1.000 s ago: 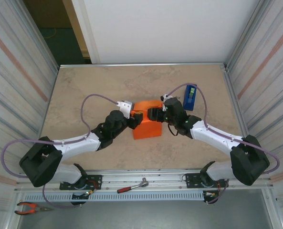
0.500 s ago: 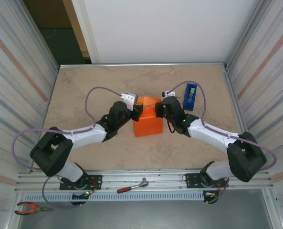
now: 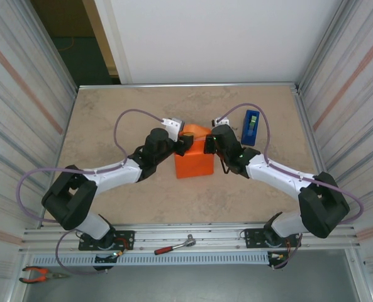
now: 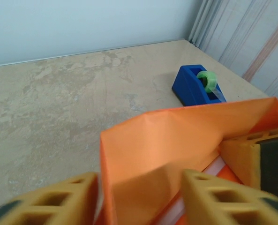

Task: Wrap the gift box in paper

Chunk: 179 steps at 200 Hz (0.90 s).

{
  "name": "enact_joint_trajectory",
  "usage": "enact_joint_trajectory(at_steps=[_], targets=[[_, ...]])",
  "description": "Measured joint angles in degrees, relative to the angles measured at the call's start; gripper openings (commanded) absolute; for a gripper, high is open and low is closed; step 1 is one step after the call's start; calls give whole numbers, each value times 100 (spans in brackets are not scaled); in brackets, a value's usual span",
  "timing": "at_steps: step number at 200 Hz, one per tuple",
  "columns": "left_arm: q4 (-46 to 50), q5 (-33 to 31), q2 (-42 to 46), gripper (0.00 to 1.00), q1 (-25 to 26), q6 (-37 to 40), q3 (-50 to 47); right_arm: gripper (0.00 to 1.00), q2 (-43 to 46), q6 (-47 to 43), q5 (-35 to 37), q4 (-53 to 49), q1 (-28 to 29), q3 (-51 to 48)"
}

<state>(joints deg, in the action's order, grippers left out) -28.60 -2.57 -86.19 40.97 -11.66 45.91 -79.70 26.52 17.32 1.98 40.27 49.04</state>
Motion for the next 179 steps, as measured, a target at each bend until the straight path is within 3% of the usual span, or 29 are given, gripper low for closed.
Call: enact_joint_trajectory(at_steps=[17, 89, 138, 179], targets=[[101, -2, 345, 99, -22, -52, -26, 0, 63, 70, 118, 13, 96, -81], [520, -328, 2736, 99, -356, -662, -879, 0, 264, 758, 901, -393, 476, -160], [741, -968, 2745, 72, 562, -874, -1731, 0, 315, 953, 1102, -533, 555, -164], [511, -1250, 2103, 62, 638, -909, -1705, 0, 407, 955, 1141, -546, 586, -251]])
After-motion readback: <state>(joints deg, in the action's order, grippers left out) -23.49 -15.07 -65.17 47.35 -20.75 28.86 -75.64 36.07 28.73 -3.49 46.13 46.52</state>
